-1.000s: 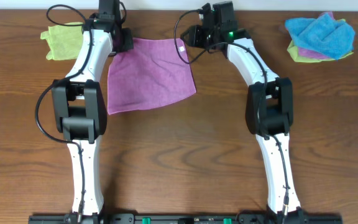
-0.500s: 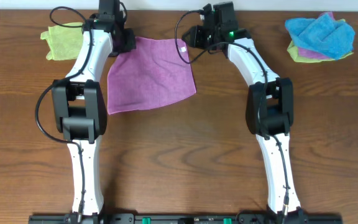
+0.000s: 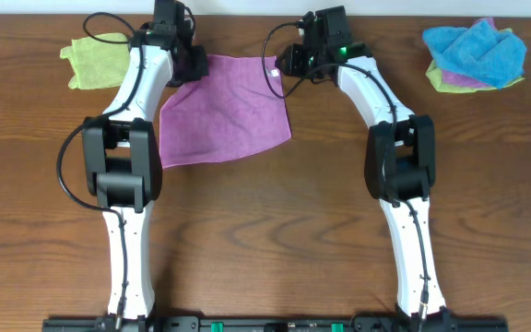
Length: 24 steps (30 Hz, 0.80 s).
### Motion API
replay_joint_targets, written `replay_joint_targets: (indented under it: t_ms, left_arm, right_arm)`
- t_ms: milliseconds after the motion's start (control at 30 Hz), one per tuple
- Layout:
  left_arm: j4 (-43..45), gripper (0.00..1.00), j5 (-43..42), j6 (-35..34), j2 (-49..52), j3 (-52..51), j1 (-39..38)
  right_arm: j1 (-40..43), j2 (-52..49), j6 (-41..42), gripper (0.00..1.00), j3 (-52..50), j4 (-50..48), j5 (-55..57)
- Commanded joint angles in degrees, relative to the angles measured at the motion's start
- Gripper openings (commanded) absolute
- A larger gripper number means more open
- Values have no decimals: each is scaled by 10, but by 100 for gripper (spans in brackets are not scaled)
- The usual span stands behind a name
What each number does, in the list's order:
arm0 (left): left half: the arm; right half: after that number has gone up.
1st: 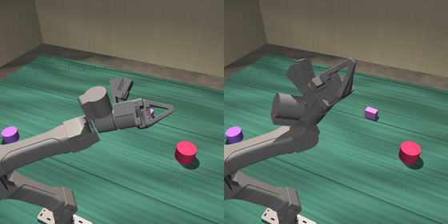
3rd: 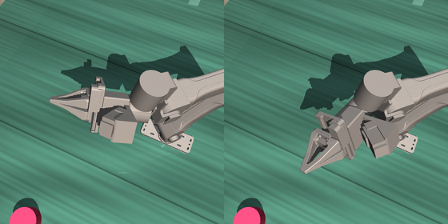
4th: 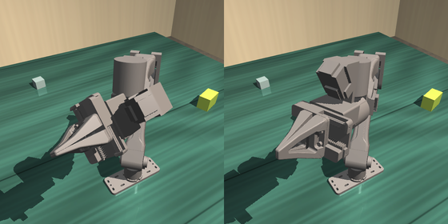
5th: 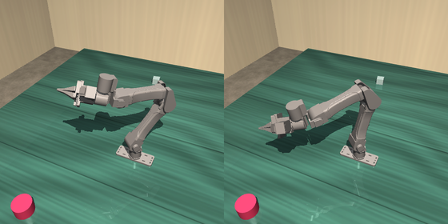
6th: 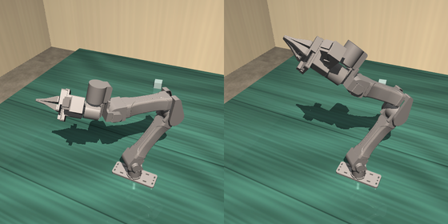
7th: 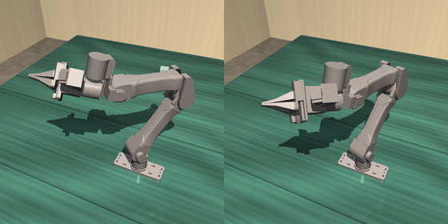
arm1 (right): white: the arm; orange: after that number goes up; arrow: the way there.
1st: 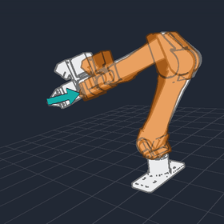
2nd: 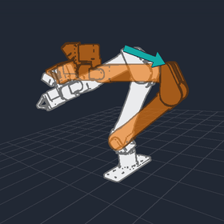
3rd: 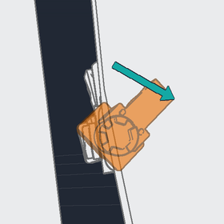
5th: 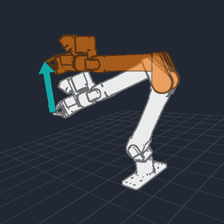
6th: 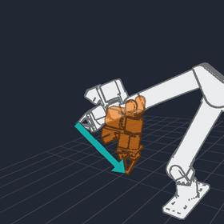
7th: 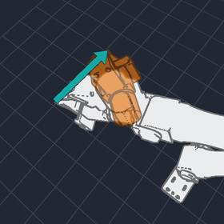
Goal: Fold the cloth
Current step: 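Hold the pink cloth up by both top corners, spread between grippers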
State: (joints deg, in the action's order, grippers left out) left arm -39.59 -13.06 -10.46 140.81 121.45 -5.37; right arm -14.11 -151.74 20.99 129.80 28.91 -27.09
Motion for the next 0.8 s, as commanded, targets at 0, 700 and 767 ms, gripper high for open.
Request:
replay_joint_targets:
  t_ms: [0, 700, 767]
  left_arm:
    - [0, 6, -19, -3, 14, -3, -3]
    - [0, 6, -54, -7, 14, -3, -11]
    - [0, 6, -49, -7, 14, -3, -11]
  right_arm:
    - [-8, -5, -18, 31, 6, -7, 18]
    - [-12, -40, 0, 11, 6, -50, 3]
    - [-12, -40, 0, 1, 6, -49, 3]
